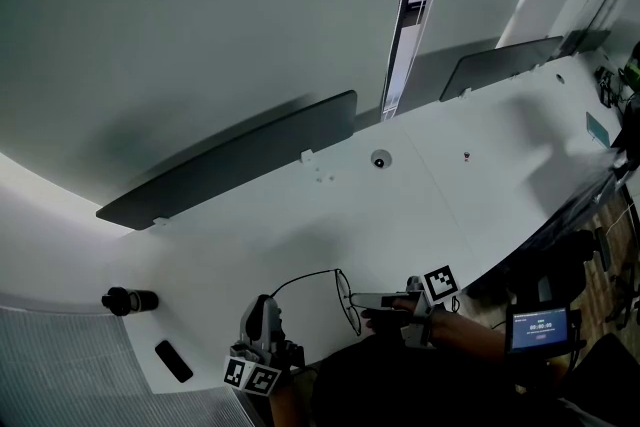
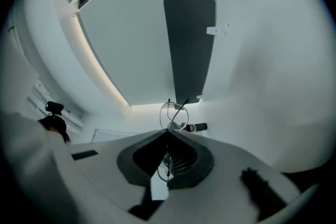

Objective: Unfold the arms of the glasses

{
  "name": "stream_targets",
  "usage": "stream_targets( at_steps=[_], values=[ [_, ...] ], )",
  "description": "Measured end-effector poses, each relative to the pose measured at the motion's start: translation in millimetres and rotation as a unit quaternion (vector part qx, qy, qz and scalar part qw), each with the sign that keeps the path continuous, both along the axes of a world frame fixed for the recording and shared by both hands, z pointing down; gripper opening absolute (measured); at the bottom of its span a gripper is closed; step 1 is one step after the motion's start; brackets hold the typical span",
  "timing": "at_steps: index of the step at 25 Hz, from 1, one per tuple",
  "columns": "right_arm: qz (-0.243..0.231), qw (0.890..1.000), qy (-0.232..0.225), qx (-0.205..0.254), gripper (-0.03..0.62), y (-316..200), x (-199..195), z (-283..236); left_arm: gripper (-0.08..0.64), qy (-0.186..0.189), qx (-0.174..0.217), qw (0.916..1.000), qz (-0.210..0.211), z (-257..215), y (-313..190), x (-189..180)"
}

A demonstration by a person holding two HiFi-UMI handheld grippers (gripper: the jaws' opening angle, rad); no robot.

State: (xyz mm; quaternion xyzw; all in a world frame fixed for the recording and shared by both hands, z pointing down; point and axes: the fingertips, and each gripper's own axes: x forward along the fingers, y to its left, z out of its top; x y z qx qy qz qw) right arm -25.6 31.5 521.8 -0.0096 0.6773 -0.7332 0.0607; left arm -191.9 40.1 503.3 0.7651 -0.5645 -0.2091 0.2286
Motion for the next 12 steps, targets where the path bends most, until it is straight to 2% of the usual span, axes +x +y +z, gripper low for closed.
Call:
stream_targets(
  at_steps=[5, 8, 9, 12],
  values=[
    [0.051, 0.998, -0.006, -0.025, 0.009, -17.7, 6.7, -2.8, 0.143, 0.02, -0.008, 0.998, 0.059, -3.0, -3.8, 21.6],
    [0.059, 0.998, -0.007, -0.01, 0.009, -23.7, 9.4, -5.6, 0.16, 0.079, -0.053, 0.9924, 0.079, 7.5, -4.4, 28.2],
    [0.06, 0.998, -0.004, 0.0, 0.009, -25.5, 10.3, -6.2, 0.16, 0.11, -0.079, 0.9866, 0.091, 13.7, -4.5, 33.2],
    [0.063, 0.998, 0.002, 0.024, 0.009, -29.6, 11.3, -7.4, 0.156, 0.21, -0.136, 0.9589, 0.134, 22.5, -5.6, 59.3]
  ],
)
